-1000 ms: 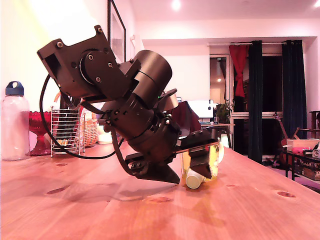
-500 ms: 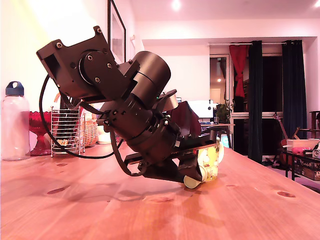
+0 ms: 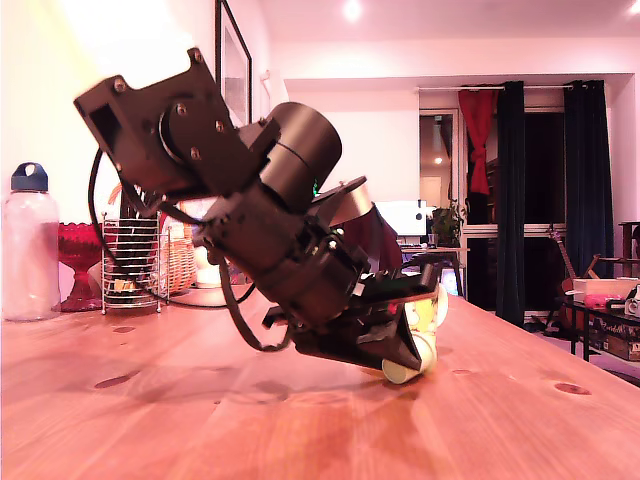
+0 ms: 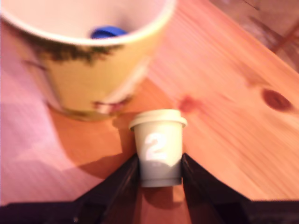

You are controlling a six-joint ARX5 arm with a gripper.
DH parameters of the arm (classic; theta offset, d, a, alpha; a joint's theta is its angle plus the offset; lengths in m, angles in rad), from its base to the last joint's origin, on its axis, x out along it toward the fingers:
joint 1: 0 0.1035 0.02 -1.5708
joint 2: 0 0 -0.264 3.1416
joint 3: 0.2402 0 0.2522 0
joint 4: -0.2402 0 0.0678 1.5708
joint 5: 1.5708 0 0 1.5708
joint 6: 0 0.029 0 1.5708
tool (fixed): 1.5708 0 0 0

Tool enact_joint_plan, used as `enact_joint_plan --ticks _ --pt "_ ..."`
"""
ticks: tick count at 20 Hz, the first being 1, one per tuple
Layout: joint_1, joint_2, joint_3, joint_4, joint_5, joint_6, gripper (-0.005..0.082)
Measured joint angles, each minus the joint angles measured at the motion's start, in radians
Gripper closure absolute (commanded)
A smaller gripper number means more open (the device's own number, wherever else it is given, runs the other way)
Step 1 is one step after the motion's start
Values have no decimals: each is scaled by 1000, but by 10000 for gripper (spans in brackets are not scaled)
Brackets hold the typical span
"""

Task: Pick the coffee capsule and then drop it inside the coffee cup in front of you

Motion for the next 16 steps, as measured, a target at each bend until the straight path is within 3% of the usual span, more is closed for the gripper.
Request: enact_joint_plan --ticks 3,9,16 --pt "0 -32 0 -64 24 79 592" --pt "0 -155 0 -121 68 189 592" --pt "2 -213 0 -93 65 196 592"
